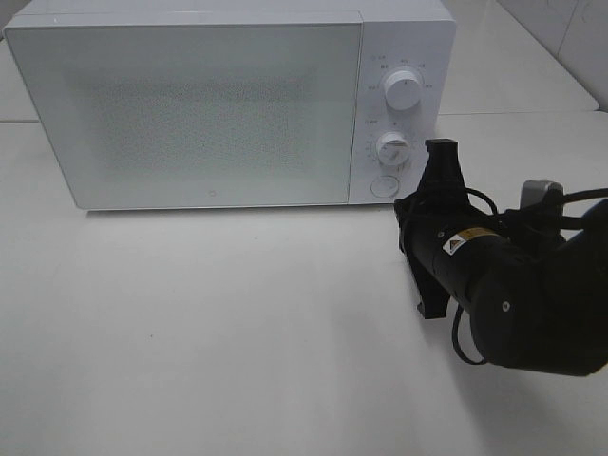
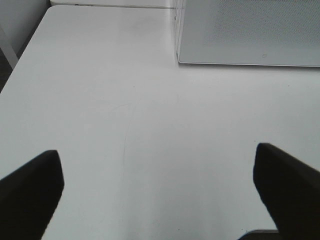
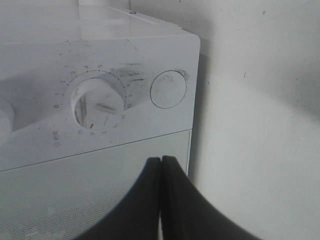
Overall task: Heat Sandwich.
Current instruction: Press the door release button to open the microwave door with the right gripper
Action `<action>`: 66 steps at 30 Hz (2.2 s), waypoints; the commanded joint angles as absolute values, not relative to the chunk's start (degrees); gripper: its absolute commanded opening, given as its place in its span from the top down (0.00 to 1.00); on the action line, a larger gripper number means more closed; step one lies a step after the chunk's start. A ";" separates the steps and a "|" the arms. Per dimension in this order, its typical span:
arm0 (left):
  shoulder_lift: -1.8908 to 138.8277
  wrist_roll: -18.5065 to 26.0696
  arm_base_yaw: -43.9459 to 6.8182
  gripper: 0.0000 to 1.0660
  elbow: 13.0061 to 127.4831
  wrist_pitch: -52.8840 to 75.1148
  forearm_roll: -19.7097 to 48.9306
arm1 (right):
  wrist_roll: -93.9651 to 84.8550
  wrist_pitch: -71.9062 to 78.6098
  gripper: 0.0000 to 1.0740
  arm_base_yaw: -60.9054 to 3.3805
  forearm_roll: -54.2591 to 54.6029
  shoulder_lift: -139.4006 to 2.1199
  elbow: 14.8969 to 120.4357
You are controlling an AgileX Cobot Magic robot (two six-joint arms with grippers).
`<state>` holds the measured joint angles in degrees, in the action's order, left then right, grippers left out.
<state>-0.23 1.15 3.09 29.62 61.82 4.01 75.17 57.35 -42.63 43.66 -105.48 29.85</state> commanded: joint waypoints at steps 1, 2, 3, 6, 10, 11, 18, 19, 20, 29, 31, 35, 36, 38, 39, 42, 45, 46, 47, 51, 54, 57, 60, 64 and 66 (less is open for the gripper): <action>-1.43 0.97 3.09 0.08 29.51 61.36 3.95 | 74.94 55.58 1.00 -40.39 40.11 -106.97 32.37; -1.43 0.97 3.09 0.08 29.51 61.36 3.95 | 75.06 55.58 1.00 -39.99 39.42 -107.49 32.89; -1.43 0.97 3.09 0.08 29.51 61.36 3.95 | 75.06 55.58 1.00 -39.99 39.42 -107.49 32.89; -1.43 0.97 3.09 0.08 29.51 61.36 3.95 | 75.11 54.55 1.00 -38.10 37.64 -109.55 35.58; -1.43 0.97 3.09 0.08 29.51 61.36 3.95 | 75.23 53.23 1.00 -36.27 36.84 -111.61 37.82; -1.43 0.97 3.09 0.08 29.51 61.36 3.95 | 75.23 53.00 1.00 -35.70 36.38 -112.19 38.45; -1.43 0.97 3.09 0.08 29.51 61.36 3.95 | 75.40 51.91 1.00 -33.06 34.49 -115.57 42.40; -1.43 0.97 3.09 0.08 29.51 61.36 3.95 | 75.40 51.34 1.00 -32.66 34.49 -116.02 42.97; -1.43 0.97 3.09 0.08 29.51 61.36 3.95 | 75.40 50.88 1.00 -32.37 34.32 -116.31 43.37; -1.43 0.97 3.09 0.08 29.51 61.36 3.95 | 76.20 49.22 1.00 -30.60 32.26 -119.92 47.50; -1.43 0.97 3.09 0.08 29.51 61.36 3.95 | 76.20 48.93 1.00 -29.62 31.57 -120.84 48.82; -1.43 0.97 3.09 0.08 29.51 61.36 3.95 | 76.32 48.64 1.00 -28.65 31.46 -121.93 50.82; -1.43 0.97 3.09 0.08 29.51 61.36 3.95 | 76.32 48.64 1.00 -28.65 31.46 -121.93 50.82; -1.43 0.97 3.09 0.08 29.51 61.36 3.95 | 76.15 48.70 1.00 -28.59 31.74 -122.21 51.62; -1.43 0.97 3.09 0.08 29.51 61.36 3.95 | 76.09 48.76 1.00 -28.59 31.91 -122.21 51.85; -1.43 0.97 3.09 0.08 29.51 61.36 3.95 | 75.92 50.59 1.00 -28.59 31.97 -122.21 52.31; -1.43 0.97 3.09 0.08 29.51 61.36 3.95 | 75.06 56.72 0.99 -28.59 32.14 -122.21 52.31; -1.43 0.97 3.09 0.08 29.51 61.36 3.95 | 75.06 56.72 0.99 -28.59 32.14 -122.21 52.31; -1.43 0.97 3.09 0.08 29.51 61.36 3.95 | 74.71 58.56 0.99 -28.59 32.14 -122.21 52.31; -1.43 0.97 3.09 0.08 29.51 61.36 3.95 | 73.91 63.31 0.99 -28.59 32.14 -122.04 52.31; -1.43 0.97 3.09 0.08 29.51 61.36 3.95 | 73.91 64.69 0.99 -28.59 32.14 -122.04 52.88; -1.43 0.97 3.09 0.08 29.51 61.36 3.95 | 73.91 64.97 0.99 -28.59 32.20 -122.04 53.40; -1.43 0.97 3.09 0.08 29.51 61.36 3.95 | 73.34 65.49 1.00 -28.59 33.29 -122.04 55.41; -1.43 0.97 3.09 0.08 29.51 61.36 3.95 | 71.22 70.30 1.00 -27.90 34.49 -122.33 57.87; -1.43 0.97 3.09 0.08 29.51 61.36 3.95 | 70.65 70.76 1.00 -27.67 34.72 -122.38 58.61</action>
<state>-0.23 1.15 3.09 29.62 61.82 4.01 72.25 51.68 -30.02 37.01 -123.99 53.29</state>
